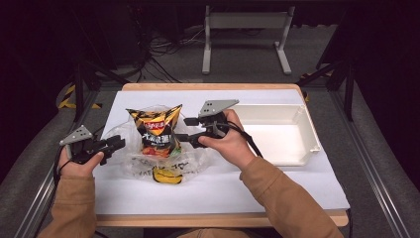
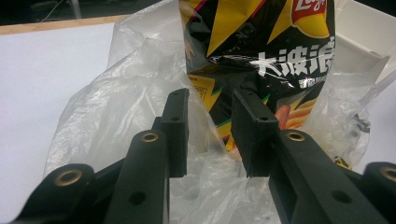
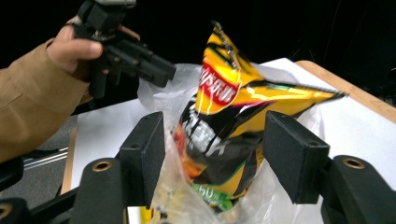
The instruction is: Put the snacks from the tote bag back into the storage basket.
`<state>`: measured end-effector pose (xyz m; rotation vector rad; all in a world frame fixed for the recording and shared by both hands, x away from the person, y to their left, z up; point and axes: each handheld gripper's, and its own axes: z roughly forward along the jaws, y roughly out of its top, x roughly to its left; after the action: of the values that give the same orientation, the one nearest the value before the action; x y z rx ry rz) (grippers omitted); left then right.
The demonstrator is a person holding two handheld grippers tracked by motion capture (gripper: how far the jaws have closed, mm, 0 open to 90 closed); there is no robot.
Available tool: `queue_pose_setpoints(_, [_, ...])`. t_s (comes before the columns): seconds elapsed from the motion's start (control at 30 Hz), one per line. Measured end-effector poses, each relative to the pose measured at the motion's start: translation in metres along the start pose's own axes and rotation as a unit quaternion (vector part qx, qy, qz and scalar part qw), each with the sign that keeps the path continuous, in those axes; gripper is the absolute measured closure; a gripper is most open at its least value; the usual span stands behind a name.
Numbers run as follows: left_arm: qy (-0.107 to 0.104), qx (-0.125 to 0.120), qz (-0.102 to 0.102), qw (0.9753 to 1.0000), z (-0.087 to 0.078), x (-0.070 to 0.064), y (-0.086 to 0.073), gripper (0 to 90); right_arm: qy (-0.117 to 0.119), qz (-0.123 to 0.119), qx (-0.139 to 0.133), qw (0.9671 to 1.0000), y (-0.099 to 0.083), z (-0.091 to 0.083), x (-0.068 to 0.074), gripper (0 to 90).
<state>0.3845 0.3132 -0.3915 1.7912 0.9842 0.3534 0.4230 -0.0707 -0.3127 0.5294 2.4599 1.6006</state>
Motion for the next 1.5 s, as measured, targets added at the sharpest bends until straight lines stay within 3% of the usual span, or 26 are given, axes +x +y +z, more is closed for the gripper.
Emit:
queue_pose_setpoints(0.03, [0.001,-0.001,0.001,1.0000,0.000,0.000,0.000,67.2,-0.009,-0.002,0.000,1.0000,0.005,0.001,-0.002,37.6])
queue_pose_setpoints(0.2, [0.002,-0.003,0.001,1.0000,-0.001,0.001,-0.001,67.1,-0.011,-0.006,-0.002,0.9999,0.013,0.004,-0.003,32.7])
queue_pose_setpoints(0.4, [0.002,-0.004,0.000,1.0000,0.000,0.001,-0.001,64.9,-0.003,0.015,-0.004,0.9999,0.019,0.012,-0.013,25.2])
queue_pose_setpoints(0.5, [0.001,-0.005,-0.002,1.0000,0.000,0.001,-0.001,64.5,-0.012,0.010,0.000,0.9999,0.020,0.015,-0.021,20.6])
queue_pose_setpoints(0.67, [0.001,-0.004,0.000,1.0000,0.000,0.001,-0.001,64.2,-0.014,0.037,-0.004,0.9992,0.020,0.021,-0.042,12.3])
queue_pose_setpoints(0.93, [0.001,-0.001,0.001,1.0000,0.000,0.002,-0.001,64.0,-0.017,0.034,-0.007,0.9992,0.018,0.035,-0.056,9.5])
queue_pose_setpoints(1.5, [0.002,0.002,0.005,1.0000,0.002,0.002,-0.002,63.9,0.022,0.047,0.007,0.9986,0.007,0.072,-0.057,8.1])
